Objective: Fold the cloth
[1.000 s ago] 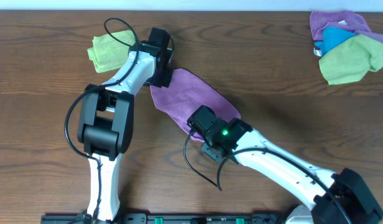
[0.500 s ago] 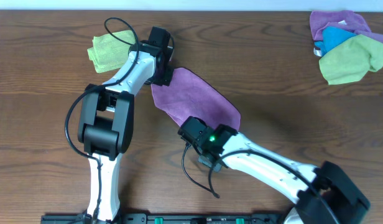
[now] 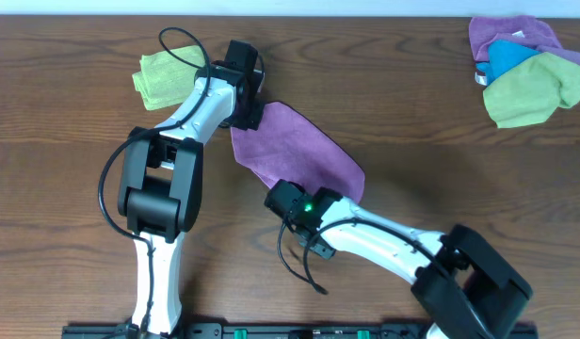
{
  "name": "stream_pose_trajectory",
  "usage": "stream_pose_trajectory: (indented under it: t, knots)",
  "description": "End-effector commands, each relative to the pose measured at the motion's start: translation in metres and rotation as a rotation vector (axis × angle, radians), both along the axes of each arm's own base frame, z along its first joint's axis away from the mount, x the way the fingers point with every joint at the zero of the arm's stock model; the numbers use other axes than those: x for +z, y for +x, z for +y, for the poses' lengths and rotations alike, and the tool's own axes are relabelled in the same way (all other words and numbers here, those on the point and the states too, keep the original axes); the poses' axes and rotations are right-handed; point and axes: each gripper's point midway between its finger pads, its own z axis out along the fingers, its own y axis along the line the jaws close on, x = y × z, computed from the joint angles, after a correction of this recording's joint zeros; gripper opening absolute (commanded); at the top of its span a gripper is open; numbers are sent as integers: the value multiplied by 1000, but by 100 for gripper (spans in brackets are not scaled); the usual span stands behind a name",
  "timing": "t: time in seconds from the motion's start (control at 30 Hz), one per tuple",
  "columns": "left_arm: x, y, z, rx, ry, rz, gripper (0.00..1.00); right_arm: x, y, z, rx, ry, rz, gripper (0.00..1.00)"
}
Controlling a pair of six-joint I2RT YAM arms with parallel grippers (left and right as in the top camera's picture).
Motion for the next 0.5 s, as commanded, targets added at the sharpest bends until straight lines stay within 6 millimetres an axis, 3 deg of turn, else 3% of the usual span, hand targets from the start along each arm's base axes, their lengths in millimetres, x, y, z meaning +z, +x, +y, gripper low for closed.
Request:
stream_pose_trajectory:
  t: [0.0, 0.2, 0.3, 0.4, 0.47]
  knots:
    - [-10, -3, -2, -5, -1, 23, 6, 3, 12, -1, 19, -46, -65, 50]
    - [-10, -3, -2, -5, -1, 24, 6, 8, 28, -3, 10, -70, -154, 50]
    - [-10, -3, -2, -5, -1, 23, 6, 7, 33, -6, -10, -62, -161, 33]
    - [-10, -3, -2, -4, -1, 22, 6, 7, 38, -15, -40, -72, -159, 1]
    - [-10, -1, -1, -2, 1, 15, 6, 9, 36, -29, -71, -110, -139, 1]
